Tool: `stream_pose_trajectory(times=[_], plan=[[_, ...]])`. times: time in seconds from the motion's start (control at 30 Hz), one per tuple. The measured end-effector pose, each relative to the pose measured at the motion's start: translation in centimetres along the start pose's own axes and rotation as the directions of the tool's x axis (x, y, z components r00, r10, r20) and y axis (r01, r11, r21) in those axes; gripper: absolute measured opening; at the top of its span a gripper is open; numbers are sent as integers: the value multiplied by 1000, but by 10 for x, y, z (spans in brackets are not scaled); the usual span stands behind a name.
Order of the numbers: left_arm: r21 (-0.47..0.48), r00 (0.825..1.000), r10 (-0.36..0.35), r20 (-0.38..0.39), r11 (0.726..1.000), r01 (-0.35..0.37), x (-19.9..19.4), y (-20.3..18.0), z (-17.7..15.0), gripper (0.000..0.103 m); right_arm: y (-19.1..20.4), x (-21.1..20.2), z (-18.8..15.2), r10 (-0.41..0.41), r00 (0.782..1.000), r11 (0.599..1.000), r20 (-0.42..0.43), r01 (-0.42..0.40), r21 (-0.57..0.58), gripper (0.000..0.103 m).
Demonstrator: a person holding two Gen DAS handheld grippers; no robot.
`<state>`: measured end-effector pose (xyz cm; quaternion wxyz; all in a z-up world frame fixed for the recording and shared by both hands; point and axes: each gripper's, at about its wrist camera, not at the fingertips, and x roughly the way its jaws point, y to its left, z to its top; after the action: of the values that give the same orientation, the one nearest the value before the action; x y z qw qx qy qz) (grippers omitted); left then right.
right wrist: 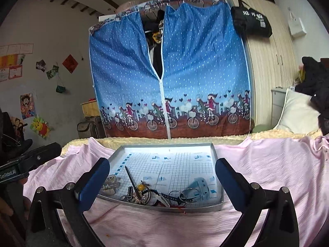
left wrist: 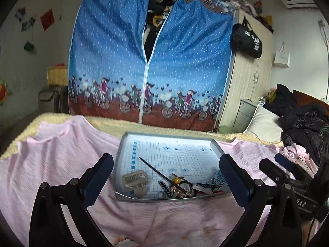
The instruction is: Organize jewelry
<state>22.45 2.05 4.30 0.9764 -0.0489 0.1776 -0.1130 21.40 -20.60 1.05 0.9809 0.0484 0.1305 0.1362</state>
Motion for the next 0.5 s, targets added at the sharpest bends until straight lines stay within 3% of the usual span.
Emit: stream_pose_trajectory(times=[0.3, 0.5], plan=[[-25, 998, 9, 57, 1000, -8, -66, -5, -19, 101, 20, -55, -1, -2, 997, 999, 77, 6, -51, 103], [-5, 997, 35, 70, 999, -34, -107, -14, -41, 101, 32, -95, -20, 4, 997, 999, 76, -1, -39, 103]])
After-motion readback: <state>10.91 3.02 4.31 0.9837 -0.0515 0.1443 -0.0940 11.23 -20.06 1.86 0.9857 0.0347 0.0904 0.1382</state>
